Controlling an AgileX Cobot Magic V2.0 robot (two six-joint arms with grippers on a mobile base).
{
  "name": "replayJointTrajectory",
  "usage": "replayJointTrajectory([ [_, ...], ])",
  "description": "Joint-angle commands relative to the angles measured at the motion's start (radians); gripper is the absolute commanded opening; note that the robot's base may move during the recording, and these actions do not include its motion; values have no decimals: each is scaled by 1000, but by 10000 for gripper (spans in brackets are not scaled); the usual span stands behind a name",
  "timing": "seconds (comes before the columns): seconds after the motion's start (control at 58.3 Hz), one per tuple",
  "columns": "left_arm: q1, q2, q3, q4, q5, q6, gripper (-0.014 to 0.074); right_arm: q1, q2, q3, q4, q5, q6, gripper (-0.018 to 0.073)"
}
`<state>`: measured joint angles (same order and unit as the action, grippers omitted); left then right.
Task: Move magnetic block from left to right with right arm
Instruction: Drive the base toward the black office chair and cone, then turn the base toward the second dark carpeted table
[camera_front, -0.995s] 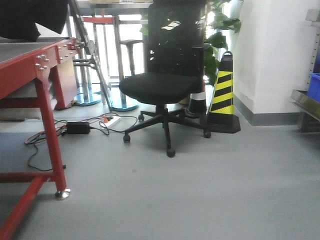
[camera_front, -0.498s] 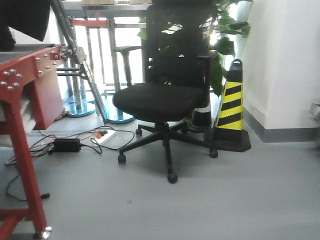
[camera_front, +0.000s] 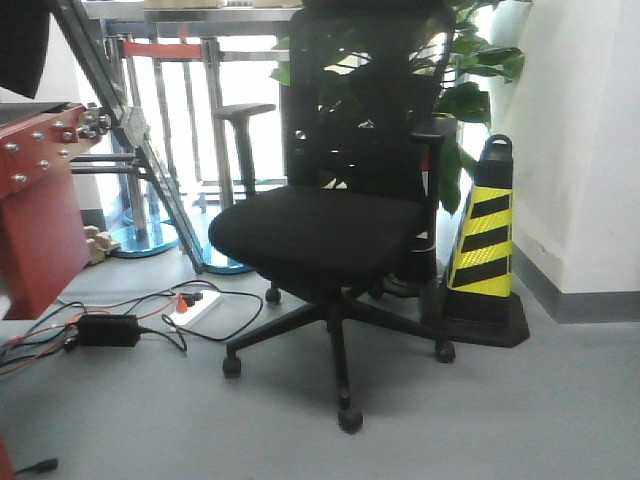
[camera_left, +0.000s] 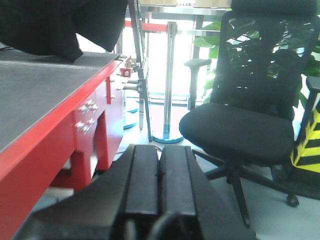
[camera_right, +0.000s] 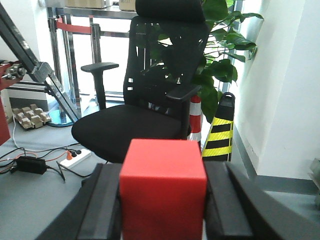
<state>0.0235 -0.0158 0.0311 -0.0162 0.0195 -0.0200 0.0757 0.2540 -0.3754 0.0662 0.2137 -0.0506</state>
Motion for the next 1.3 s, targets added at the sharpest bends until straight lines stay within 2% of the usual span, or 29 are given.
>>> replayJointTrajectory([
  [0.0, 3, -7, 10, -6, -83, -1, -117, -6, 8, -30, 6, -85, -8, 253],
  [1.287, 3, -7, 10, -6, -83, -1, -117, -6, 8, -30, 6, -85, -8, 253],
])
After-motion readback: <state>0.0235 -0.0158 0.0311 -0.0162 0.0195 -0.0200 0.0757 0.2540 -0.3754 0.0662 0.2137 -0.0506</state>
